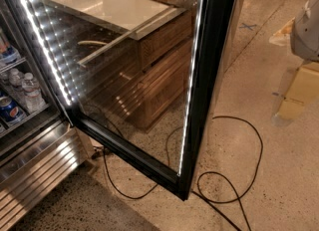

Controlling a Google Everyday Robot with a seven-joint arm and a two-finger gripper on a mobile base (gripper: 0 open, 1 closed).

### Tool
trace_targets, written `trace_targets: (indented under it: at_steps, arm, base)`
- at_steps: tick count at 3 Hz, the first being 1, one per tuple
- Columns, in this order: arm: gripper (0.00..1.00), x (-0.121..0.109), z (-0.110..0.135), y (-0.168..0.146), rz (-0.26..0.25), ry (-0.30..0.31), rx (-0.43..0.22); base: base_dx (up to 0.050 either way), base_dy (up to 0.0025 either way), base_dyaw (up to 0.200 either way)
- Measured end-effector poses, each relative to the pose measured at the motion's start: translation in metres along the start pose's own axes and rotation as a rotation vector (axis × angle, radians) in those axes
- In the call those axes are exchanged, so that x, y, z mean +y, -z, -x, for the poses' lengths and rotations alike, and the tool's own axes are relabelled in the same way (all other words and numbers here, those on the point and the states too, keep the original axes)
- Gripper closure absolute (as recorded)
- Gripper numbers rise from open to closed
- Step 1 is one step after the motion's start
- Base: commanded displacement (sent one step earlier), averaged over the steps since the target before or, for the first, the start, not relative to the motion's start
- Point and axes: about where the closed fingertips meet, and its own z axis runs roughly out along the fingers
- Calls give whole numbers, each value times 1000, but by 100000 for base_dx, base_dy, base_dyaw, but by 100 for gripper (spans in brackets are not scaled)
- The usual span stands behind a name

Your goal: Close right fridge door

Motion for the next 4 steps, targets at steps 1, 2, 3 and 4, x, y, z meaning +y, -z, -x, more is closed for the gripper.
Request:
trace_targets:
  at_steps: [1,2,3,4]
  arm:
    - [0,0,0,0,0,0,0]
    - [0,-9,3,6,-16,-10,-5]
    - [0,-45,5,-8,30,-42,-12]
    - [0,-108,26,-57,72,-61,-34]
  base:
    - [0,0,0]
    - [0,0,0]
    - [0,0,0]
    - [0,0,0]
